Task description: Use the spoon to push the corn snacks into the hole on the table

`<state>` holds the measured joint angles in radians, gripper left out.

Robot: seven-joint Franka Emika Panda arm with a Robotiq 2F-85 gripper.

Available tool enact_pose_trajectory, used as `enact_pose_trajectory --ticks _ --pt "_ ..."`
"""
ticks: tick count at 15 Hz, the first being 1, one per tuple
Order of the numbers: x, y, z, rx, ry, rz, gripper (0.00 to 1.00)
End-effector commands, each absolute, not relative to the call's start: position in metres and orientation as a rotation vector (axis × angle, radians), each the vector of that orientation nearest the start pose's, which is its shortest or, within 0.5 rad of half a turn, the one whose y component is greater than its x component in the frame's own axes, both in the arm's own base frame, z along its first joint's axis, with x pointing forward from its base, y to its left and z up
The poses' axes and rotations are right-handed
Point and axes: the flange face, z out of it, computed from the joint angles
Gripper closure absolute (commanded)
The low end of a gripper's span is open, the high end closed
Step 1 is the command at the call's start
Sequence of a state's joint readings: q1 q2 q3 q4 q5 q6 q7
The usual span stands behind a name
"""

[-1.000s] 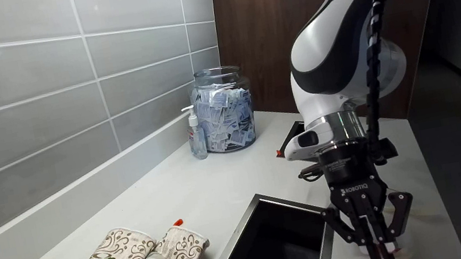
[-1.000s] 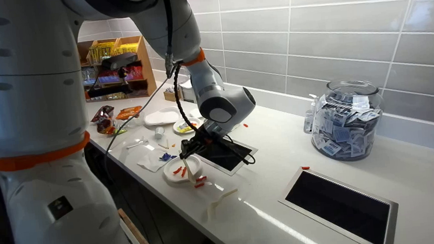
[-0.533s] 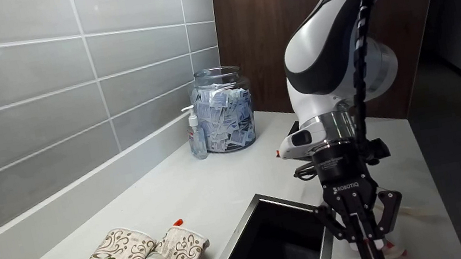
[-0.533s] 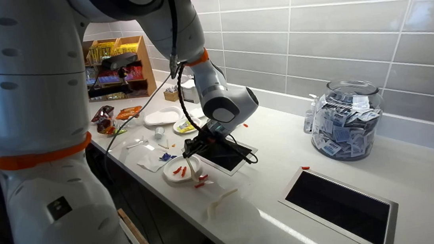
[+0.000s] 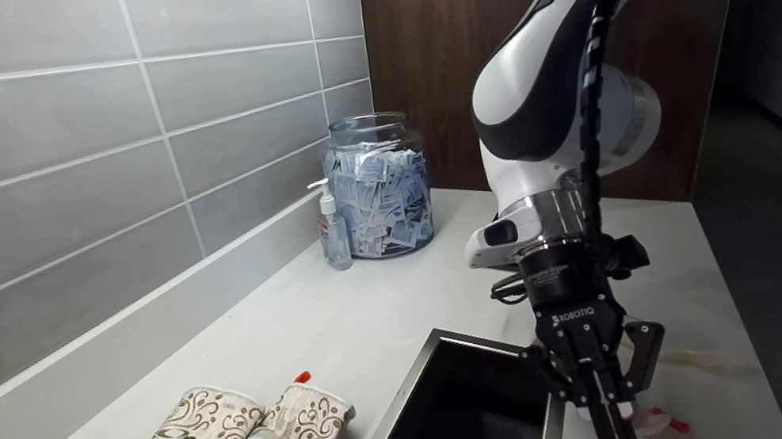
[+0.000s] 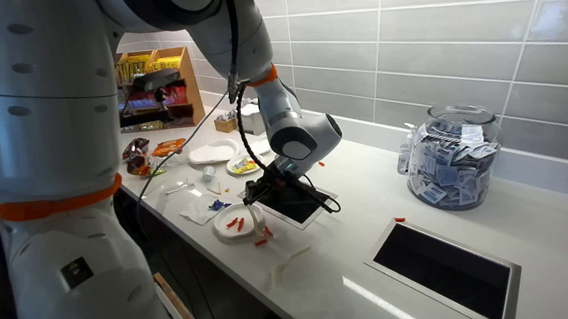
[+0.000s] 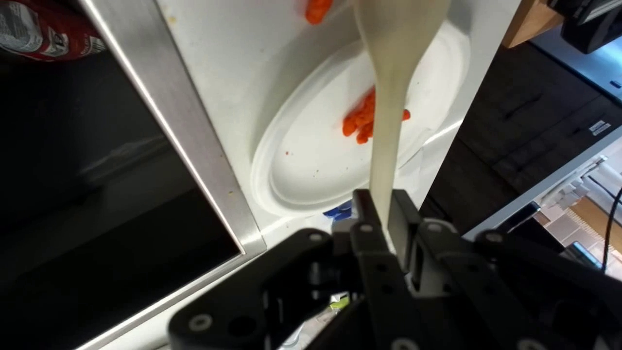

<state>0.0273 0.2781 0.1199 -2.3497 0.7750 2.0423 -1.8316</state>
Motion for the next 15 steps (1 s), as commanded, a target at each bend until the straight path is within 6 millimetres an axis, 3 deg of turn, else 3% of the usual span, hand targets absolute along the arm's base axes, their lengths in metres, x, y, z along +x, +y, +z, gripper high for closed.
enact_pose_trajectory --ticks 1,10,15 --pt "0.454 0.106 0.189 -1.783 -1.524 -0.097 0.97" --pt "0.472 0.107 0.193 -1.815 -1.546 -0.115 0.97" --pt "0.462 0.106 0.2 -1.829 -1.537 -0.034 0.97"
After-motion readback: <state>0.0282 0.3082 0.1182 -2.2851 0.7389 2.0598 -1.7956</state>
